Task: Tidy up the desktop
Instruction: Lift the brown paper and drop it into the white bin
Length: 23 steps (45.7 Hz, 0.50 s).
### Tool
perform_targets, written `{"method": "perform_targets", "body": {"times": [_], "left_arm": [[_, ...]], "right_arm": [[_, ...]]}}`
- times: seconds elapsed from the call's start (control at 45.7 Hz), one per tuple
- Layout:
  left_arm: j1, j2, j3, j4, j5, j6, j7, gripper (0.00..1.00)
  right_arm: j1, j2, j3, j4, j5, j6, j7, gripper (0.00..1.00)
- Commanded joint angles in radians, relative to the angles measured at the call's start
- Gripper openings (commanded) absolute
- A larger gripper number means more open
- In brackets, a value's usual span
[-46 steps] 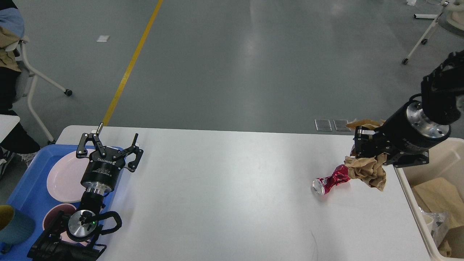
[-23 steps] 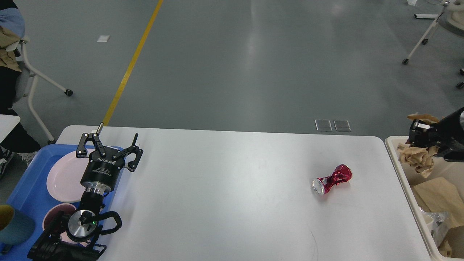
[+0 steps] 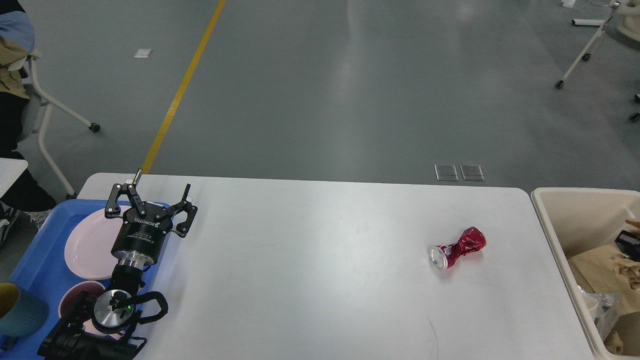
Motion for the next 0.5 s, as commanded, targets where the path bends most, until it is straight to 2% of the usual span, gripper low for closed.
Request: {"method": "perform_targets", "body": {"times": [0.0,0.241,0.482], "left_arm": [[0.0,0.0,0.0,0.0,0.0,0.0,0.002,0.96],[0.0,0.0,0.0,0.0,0.0,0.0,0.0,0.96],[0.0,0.0,0.0,0.0,0.0,0.0,0.0,0.96]], "right_arm": [[-0.208,0.067,0.126,-0.201,0.004,-0.054,-0.056,0.0],[-0.363,0.14,0.179,-0.226,0.0,-0.209,-0.069,0.0],[-0.386,0.149,0.186,-0.237,0.003,-0.227,-0.069,0.0]]}}
